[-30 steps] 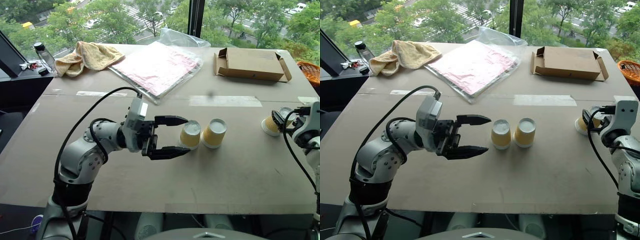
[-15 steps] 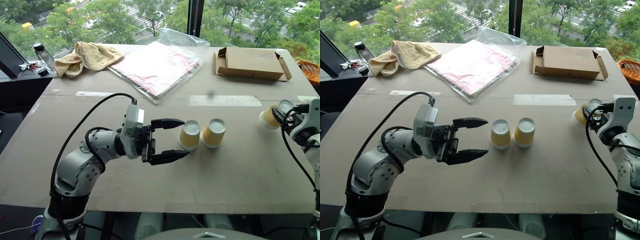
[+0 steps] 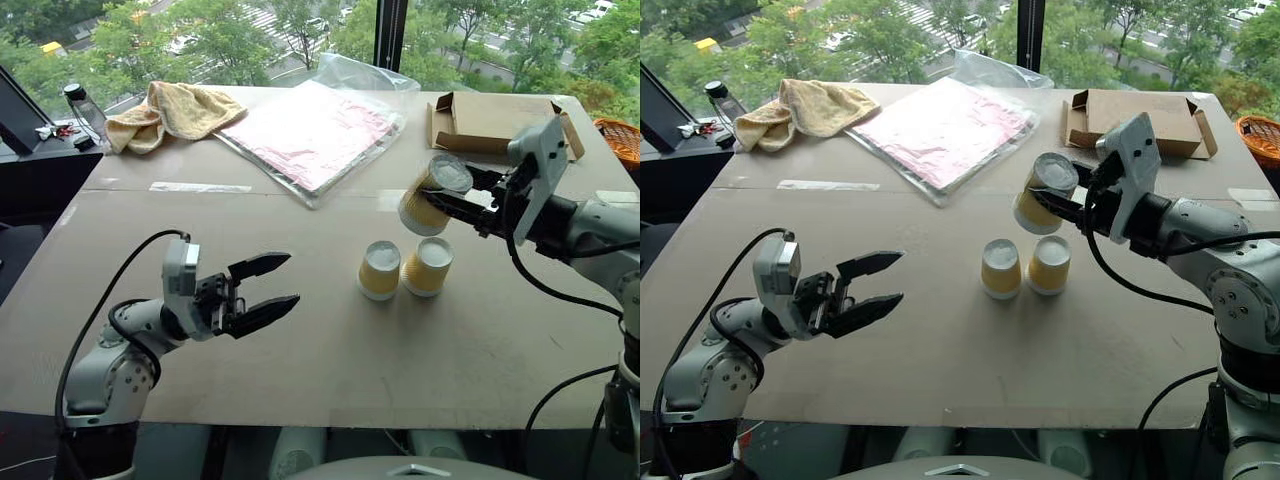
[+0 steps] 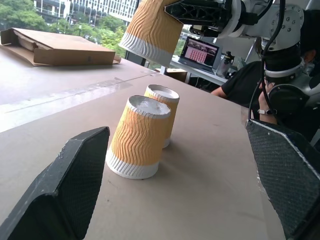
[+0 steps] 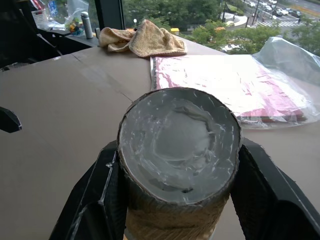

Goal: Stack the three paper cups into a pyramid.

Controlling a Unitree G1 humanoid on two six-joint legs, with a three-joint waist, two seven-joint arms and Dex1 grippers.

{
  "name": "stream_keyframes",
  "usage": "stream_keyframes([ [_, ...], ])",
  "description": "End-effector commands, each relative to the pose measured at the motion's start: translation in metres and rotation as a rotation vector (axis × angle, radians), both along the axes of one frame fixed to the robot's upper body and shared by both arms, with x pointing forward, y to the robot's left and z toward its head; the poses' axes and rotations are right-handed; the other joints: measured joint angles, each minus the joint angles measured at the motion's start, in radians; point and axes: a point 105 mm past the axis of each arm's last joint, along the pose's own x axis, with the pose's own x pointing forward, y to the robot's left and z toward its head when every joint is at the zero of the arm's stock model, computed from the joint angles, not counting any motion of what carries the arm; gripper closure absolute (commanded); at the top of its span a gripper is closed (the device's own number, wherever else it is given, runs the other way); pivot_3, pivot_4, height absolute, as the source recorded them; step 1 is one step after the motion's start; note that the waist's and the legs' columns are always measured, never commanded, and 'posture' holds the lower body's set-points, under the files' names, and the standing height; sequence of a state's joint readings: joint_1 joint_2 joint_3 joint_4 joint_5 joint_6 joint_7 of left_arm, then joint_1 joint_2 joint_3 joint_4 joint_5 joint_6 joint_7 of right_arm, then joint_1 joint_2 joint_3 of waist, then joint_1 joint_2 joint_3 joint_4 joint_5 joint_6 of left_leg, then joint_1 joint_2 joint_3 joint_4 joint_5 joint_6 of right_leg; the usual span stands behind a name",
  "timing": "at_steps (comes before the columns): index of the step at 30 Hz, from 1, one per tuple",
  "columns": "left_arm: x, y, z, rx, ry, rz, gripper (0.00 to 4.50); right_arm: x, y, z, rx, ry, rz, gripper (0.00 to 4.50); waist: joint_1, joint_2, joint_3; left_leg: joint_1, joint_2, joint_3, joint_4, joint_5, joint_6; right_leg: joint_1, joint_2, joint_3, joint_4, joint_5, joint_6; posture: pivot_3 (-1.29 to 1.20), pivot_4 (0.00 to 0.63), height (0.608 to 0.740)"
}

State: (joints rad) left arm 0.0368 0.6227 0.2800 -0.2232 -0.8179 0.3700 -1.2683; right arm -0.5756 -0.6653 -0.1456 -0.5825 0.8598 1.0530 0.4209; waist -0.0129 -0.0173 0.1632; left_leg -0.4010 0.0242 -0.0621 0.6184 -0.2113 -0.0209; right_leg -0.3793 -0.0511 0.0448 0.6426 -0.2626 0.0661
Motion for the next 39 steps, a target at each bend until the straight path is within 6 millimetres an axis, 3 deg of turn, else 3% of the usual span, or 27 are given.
stream_keyframes([
  [1, -0.006, 0.01, 0.009, 0.014, -0.049, 0.003, 0.0, -0.011, 0.008, 0.0, -0.051, 0.0, 0.051, 2.43, 0.001, 0.0, 0.0, 0.0, 0.0, 0.0, 0.0, 0.0, 0.0, 0.0, 0.0, 0.0, 0.0, 0.0, 0.0, 0.0, 0.15, 0.74],
  [14, -0.004, 0.016, 0.03, -0.023, -0.073, 0.012, 0.0, -0.014, 0.01, -0.016, -0.11, 0.042, 0.044, 2.43, -0.001, 0.0, 0.001, 0.0, 0.0, 0.0, 0.0, 0.0, 0.0, 0.0, 0.0, 0.0, 0.0, 0.0, 0.001, 0.0, 0.15, 0.74],
  [21, 0.001, 0.015, 0.035, -0.034, -0.078, 0.015, 0.0, -0.018, 0.012, -0.036, -0.135, 0.066, 0.052, 2.43, -0.002, 0.0, 0.0, 0.0, 0.0, 0.0, 0.0, 0.0, 0.0, -0.001, 0.0, 0.0, 0.0, 0.0, 0.001, 0.0, 0.15, 0.74],
  [22, 0.001, 0.014, 0.036, -0.034, -0.079, 0.014, 0.0, -0.019, 0.012, -0.037, -0.137, 0.059, 0.063, 1.42, -0.002, 0.0, 0.0, 0.0, 0.0, 0.0, 0.0, 0.0, 0.0, -0.001, 0.0, 0.0, 0.0, 0.0, 0.001, 0.0, 0.15, 0.74],
  [25, 0.002, 0.011, 0.037, -0.038, -0.077, 0.007, 0.0, -0.018, 0.012, -0.031, -0.125, -0.001, 0.058, 0.13, -0.003, -0.001, 0.001, 0.0, 0.0, 0.001, 0.0, 0.0, 0.0, -0.001, 0.0, 0.0, 0.0, 0.0, 0.001, 0.0, 0.15, 0.74],
  [29, 0.007, 0.004, 0.035, -0.039, -0.065, 0.011, 0.0, -0.024, 0.011, -0.019, -0.114, -0.068, 0.083, 0.06, -0.003, -0.001, 0.001, 0.0, 0.0, 0.001, 0.0, 0.0, 0.0, -0.001, 0.0, 0.0, 0.0, 0.0, 0.001, 0.0, 0.15, 0.74],
  [34, 0.023, -0.014, 0.02, -0.023, -0.019, 0.094, 0.0, -0.045, -0.002, -0.004, -0.103, -0.148, 0.136, 0.06, 0.005, -0.002, 0.002, -0.001, 0.0, 0.0, 0.0, 0.0, 0.0, -0.001, 0.0, 0.0, 0.0, 0.001, 0.002, 0.0, 0.15, 0.74],
  [39, 0.033, -0.023, 0.008, 0.018, -0.008, 0.135, 0.0, -0.066, -0.021, -0.004, -0.064, -0.163, 0.132, 0.06, 0.002, -0.003, 0.002, -0.001, 0.0, 0.0, -0.001, 0.0, 0.0, -0.001, 0.0, 0.0, 0.0, 0.001, 0.003, 0.0, 0.15, 0.74],
])
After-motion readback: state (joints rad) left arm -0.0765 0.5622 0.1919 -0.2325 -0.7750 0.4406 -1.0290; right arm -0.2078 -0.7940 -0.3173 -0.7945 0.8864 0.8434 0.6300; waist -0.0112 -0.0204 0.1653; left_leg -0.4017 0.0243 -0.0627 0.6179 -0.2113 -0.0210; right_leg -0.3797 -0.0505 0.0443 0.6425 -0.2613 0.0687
